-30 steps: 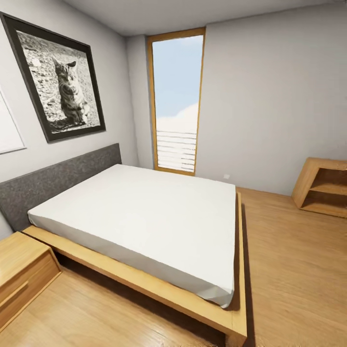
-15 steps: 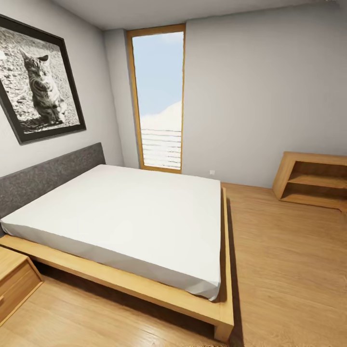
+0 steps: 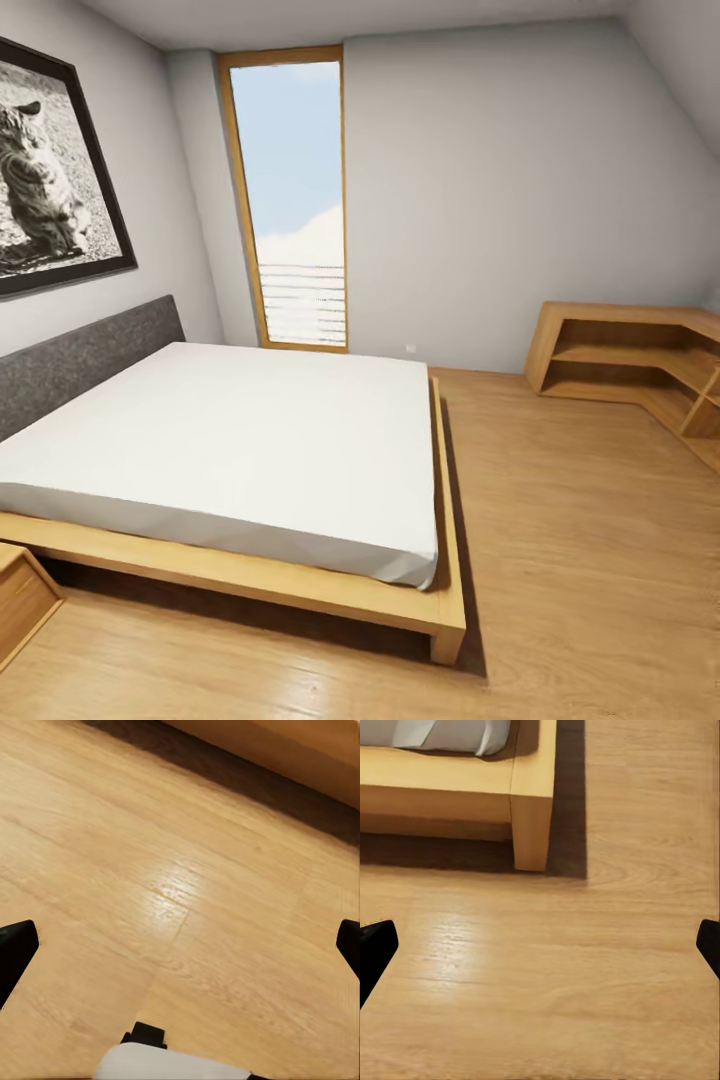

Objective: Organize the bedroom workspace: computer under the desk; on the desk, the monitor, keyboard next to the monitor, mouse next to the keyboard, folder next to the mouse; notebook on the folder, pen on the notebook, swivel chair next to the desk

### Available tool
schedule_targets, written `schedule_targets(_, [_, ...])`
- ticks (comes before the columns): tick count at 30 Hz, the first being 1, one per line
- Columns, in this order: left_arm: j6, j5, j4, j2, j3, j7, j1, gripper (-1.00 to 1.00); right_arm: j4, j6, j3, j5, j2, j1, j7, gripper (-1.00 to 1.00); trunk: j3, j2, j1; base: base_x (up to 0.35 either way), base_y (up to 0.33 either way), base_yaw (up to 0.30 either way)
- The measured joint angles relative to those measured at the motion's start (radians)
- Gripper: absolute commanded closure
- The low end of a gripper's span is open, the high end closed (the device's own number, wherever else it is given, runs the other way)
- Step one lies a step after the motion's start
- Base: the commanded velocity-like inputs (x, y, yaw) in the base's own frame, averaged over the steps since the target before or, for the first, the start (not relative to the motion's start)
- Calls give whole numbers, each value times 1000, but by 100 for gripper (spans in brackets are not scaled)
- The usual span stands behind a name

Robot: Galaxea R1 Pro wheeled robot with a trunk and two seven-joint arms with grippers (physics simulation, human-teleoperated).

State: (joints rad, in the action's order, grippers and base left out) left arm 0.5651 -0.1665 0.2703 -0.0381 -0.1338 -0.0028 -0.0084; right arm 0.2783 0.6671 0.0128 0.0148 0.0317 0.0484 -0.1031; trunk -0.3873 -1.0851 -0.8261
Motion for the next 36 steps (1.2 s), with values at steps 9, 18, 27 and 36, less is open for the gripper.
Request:
schedule_targets(9, [0, 0, 0, 0, 1, 0, 0, -100, 0, 0, 0, -2, 0, 0, 0, -100, -7, 0, 0, -238, 206, -231])
schedule_targets(18, [0, -1, 0, 0, 1, 0, 0, -100, 0, 0, 0, -2, 0, 0, 0, -100, -13, 0, 0, -80, 30, -232])
schedule_targets(27, [1, -1, 0, 0, 1, 0, 0, -100, 1, 0, 0, -2, -1, 0, 0, -100, -20, 0, 0, -5, 1, -234])
schedule_targets(36, [2, -1, 0, 0, 1, 0, 0, -100, 1, 0, 0, -2, -1, 0, 0, -100, -27, 0, 0, -1, 0, -235])
